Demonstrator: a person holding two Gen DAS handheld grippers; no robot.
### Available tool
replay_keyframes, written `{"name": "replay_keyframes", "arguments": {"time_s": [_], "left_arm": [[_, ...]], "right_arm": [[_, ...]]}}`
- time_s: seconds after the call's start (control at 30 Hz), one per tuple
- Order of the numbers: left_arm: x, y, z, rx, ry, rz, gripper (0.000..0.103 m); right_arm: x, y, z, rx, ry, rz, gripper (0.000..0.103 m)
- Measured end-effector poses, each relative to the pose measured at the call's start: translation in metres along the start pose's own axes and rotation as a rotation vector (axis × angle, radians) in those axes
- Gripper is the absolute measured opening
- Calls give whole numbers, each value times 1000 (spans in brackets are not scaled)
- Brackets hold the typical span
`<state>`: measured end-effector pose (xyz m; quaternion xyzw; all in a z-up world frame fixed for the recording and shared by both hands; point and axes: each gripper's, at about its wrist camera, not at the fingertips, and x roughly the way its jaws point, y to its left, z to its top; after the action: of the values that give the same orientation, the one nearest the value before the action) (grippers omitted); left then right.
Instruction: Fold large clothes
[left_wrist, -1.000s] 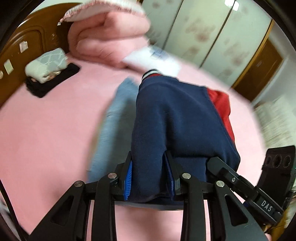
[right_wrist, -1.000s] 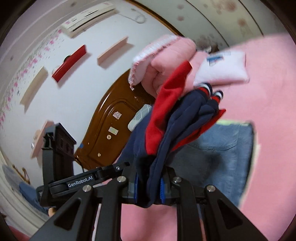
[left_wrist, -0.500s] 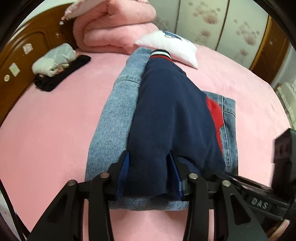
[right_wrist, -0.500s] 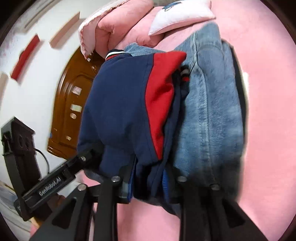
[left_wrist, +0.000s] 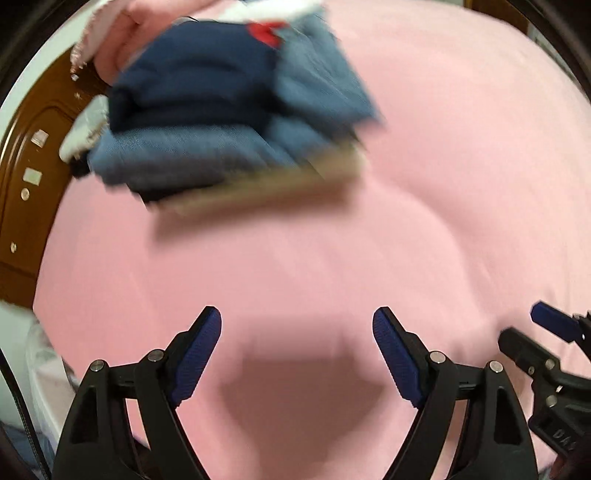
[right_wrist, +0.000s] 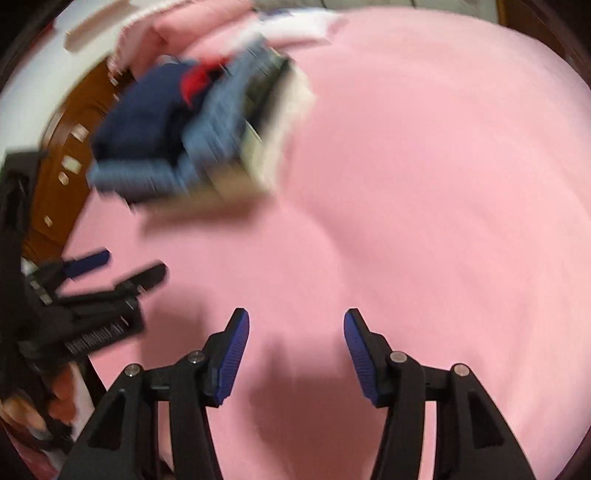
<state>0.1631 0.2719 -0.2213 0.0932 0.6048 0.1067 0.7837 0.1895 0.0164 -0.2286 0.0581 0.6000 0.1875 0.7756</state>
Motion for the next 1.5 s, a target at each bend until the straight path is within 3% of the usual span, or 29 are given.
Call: {"name": "replay_keyframes", "arguments": {"time_s": [0.1,0.23,0.37,0.5,0.57,0.63,0.73,0.87,1.03,1.2,1.27,1.4,1.5], "left_arm": [[-15,-40,-40,31,55,-27,83],[-47,-93,-90,69,78,-53,83],[-84,-157,-132,148,144,-75,83],[-122,-213,-164,115,227,-256,83],[-140,-234,-174,86,257,-292,83],[-156,-251,-178,96,260,-271,83],[-195,-275,-181,137,160,-154,83],[-243,-287,-178,205,47,-148,83],[-308,-273,-170,228,-51,-203,83],[-356,-247,-177,142,-131,-195,85],[-361,-237,-183,90,-156,-185,87],[-353,-215,-201,-25,-114,-172,87],[-353,-202,-207,-64,-125,-157,87]], "right_arm": [[-23,-42,-70,41,105,-102,55],[-63,-85,-143,86,166,-176,81],[-119,-139,-200,135,211,-291,81],[-187,-181,-234,200,168,-348,83],[-216,-193,-243,230,145,-357,84],[-250,-202,-248,266,103,-364,84],[-295,-219,-262,319,45,-333,85],[-313,-200,-248,383,7,-267,85],[-346,-169,-232,404,-4,-216,85],[-368,-128,-227,322,15,-229,85],[-375,-112,-224,277,-33,-250,85],[-375,-92,-224,205,-83,-271,85],[-373,-81,-225,169,-96,-281,85]]}}
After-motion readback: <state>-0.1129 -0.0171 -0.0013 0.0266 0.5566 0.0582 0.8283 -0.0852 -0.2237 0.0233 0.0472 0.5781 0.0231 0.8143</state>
